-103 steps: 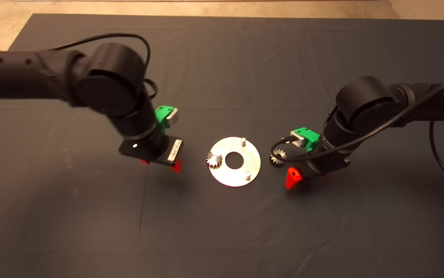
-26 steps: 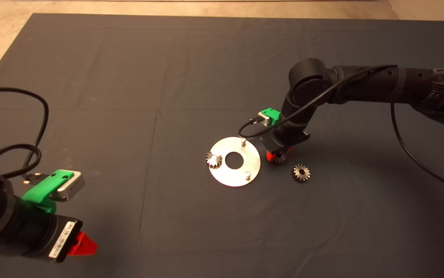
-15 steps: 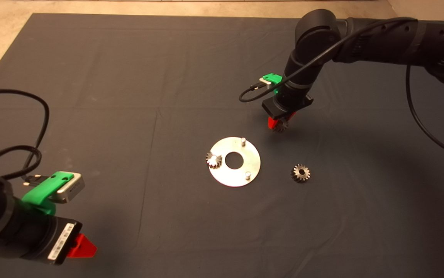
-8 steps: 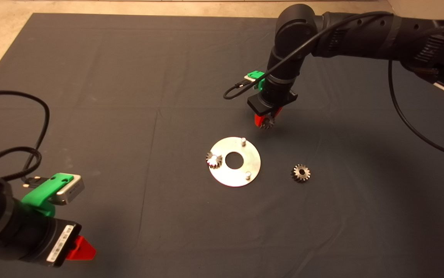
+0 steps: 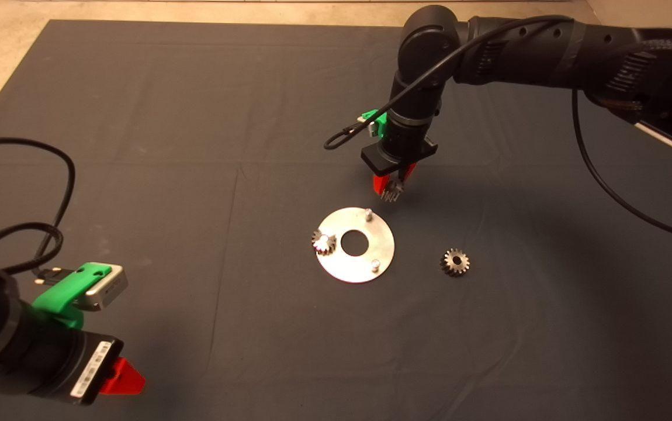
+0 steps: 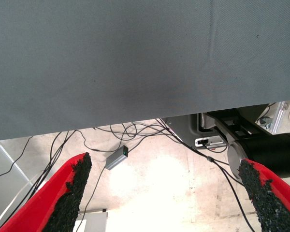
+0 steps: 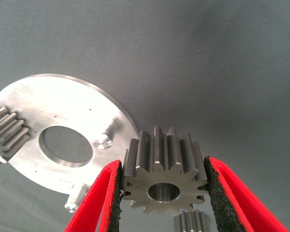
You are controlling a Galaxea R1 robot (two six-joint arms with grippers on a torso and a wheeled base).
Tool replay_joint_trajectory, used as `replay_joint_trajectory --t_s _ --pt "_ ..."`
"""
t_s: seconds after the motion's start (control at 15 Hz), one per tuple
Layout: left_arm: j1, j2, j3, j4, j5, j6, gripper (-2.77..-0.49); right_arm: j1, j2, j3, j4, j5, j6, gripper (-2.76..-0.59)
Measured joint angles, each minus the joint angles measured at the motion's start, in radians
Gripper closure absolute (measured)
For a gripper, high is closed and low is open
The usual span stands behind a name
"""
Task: Install three planetary gears onto the carrier pins
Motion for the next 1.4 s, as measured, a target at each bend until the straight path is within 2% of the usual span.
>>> replay_joint_trajectory --t_s 0.2,0.6,0.87,1.07,1.4 --pt "0.000 0.000 0.000 0.000 0.000 0.000 -2.17 0.000 0.004 -0.004 0.020 0.000 0.000 -1.09" --pt "0.000 0.000 0.000 0.000 0.000 0.000 -2.17 0.000 0.044 -0.009 0.033 0.001 0.000 -1.09" --pt "0.000 0.000 0.000 -0.001 0.000 0.000 -2.17 0.000 0.061 -0.014 0.034 -0.005 0.000 -1.09" --pt "0.000 0.000 0.000 -0.003 0.000 0.000 -2.17 -0.001 0.085 -0.014 0.036 0.000 0.000 -1.08" --pt "0.000 0.000 0.000 -0.003 0.000 0.003 -2.17 -0.001 0.089 -0.014 0.034 0.000 0.000 -1.08"
